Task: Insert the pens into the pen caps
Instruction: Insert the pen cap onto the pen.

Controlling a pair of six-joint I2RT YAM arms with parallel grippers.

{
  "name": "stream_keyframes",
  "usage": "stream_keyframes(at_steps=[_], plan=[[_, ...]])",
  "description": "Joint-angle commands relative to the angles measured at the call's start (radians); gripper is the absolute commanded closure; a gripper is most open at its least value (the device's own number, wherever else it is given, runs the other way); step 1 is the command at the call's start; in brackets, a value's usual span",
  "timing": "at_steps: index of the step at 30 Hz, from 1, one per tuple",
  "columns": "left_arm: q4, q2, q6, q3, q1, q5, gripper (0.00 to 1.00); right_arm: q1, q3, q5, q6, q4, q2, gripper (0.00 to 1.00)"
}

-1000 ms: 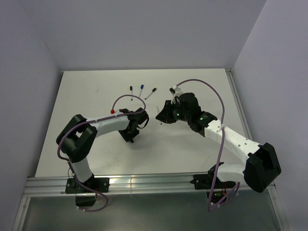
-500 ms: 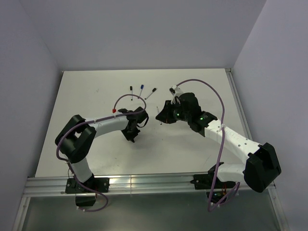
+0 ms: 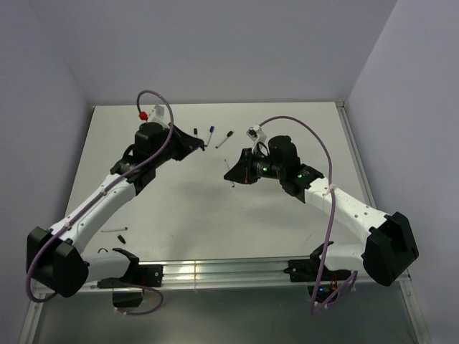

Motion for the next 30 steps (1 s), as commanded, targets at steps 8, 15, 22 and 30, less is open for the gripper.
stream_keyframes(at_steps=[8,15,22,30], plan=[[0.706,-0.059,-0.010,-0.158,0.168,0.520,1.00,-0.004,0.208,-0.097,0.067,0.112,0.003,1.00],[1.036,-0.102,-0.153,-0.270,0.193,0.601,1.00,-0.002,0.239,-0.132,0.144,0.175,0.034,1.00],[1.071,-0.151,-0.205,-0.335,0.226,0.589,1.00,0.048,0.276,-0.083,0.124,0.157,0.061,1.00],[1.066,-0.166,-0.196,-0.347,0.231,0.572,1.00,0.122,0.277,-0.069,0.099,0.152,0.077,1.00]])
